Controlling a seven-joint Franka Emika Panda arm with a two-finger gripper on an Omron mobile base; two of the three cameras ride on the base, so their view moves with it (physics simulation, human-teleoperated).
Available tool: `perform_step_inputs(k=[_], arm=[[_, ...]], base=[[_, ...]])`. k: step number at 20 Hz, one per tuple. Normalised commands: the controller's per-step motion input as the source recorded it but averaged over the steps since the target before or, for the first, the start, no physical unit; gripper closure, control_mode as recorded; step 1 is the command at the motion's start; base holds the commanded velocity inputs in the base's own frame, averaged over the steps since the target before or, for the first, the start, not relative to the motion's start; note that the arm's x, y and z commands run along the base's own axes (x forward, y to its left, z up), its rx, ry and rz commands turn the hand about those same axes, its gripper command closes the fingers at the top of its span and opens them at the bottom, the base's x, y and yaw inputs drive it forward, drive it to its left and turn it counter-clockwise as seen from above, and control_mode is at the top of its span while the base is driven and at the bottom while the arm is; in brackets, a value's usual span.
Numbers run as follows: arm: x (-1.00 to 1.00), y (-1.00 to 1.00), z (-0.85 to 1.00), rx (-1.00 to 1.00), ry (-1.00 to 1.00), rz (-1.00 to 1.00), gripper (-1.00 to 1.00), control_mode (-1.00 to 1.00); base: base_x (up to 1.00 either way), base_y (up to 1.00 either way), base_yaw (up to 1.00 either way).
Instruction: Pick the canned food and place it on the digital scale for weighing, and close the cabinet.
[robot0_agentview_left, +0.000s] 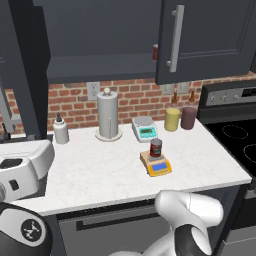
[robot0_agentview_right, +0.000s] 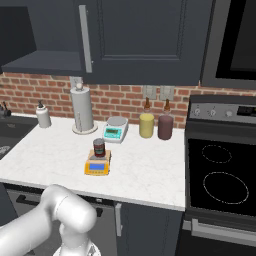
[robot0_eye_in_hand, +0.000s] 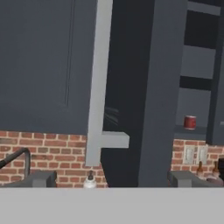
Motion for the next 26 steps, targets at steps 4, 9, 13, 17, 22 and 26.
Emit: perform_step_inputs(k=[4, 9, 13, 17, 22, 26], arm=[[0.18, -0.07, 0.00, 0.00, 0.00, 0.00, -1.00, -1.00], [0.37, -0.51, 0.11, 0.06, 0.01, -0.03, -1.00, -1.00], [0.77, -0.71, 0.22, 0.11, 0.16, -0.07, -1.00, -1.00], [0.90, -0.71, 0.14, 0.09, 0.18, -0.08, -1.00, -1.00], [0.69, -0.77, 0.20, 0.09, 0.10, -0.10, -1.00, -1.00], [0.29, -1.00, 0.34, 0.16, 0.00, -0.14, -1.00, -1.00]], base=[[0.00, 0.00, 0.00], [0.00, 0.00, 0.00], [0.00, 0.00, 0.00], [0.00, 0.00, 0.00], [0.00, 0.00, 0.00], [0.00, 0.00, 0.00]])
